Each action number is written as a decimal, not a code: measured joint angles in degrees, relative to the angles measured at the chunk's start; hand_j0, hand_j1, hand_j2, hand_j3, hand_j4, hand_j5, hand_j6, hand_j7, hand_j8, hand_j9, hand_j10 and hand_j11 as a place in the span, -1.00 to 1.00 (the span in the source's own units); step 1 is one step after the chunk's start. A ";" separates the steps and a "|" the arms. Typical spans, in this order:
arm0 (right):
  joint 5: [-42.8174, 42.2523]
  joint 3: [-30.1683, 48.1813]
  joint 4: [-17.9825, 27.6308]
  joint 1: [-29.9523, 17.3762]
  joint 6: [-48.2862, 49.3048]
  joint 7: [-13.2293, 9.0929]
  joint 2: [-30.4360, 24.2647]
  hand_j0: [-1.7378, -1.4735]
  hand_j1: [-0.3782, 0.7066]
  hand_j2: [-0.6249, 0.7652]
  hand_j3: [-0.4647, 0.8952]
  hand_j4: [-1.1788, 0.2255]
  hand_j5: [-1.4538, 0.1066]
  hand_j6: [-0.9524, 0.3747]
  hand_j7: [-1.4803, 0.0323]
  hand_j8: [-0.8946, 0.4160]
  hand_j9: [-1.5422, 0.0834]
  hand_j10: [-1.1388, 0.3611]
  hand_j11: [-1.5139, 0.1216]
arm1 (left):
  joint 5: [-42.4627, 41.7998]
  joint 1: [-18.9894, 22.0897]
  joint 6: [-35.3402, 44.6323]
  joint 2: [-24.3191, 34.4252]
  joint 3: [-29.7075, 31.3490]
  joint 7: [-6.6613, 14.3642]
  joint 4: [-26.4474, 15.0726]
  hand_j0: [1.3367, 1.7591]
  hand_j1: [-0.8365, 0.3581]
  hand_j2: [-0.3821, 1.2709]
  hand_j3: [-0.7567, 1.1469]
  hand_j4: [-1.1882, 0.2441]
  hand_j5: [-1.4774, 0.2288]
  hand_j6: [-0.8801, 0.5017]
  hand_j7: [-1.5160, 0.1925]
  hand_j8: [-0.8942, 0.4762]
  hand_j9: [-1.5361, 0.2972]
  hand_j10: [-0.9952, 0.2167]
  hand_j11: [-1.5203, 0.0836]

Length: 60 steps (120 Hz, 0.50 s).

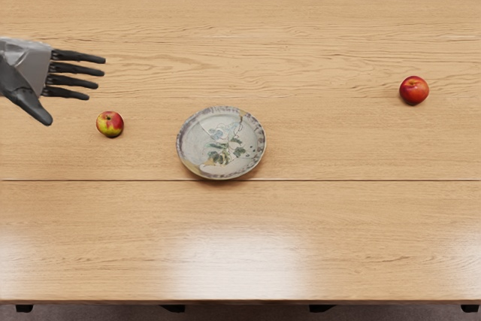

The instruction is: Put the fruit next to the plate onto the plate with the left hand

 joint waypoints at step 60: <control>0.00 0.10 -0.23 0.00 -0.04 0.00 0.00 -0.40 -0.90 -0.11 -0.32 0.65 0.83 0.40 0.92 0.33 0.86 0.49 0.82 | 23.47 1.04 0.01 -4.73 -4.60 0.00 0.93 0.52 0.91 -0.53 -0.20 0.60 0.68 0.22 0.72 0.25 0.62 0.58 0.84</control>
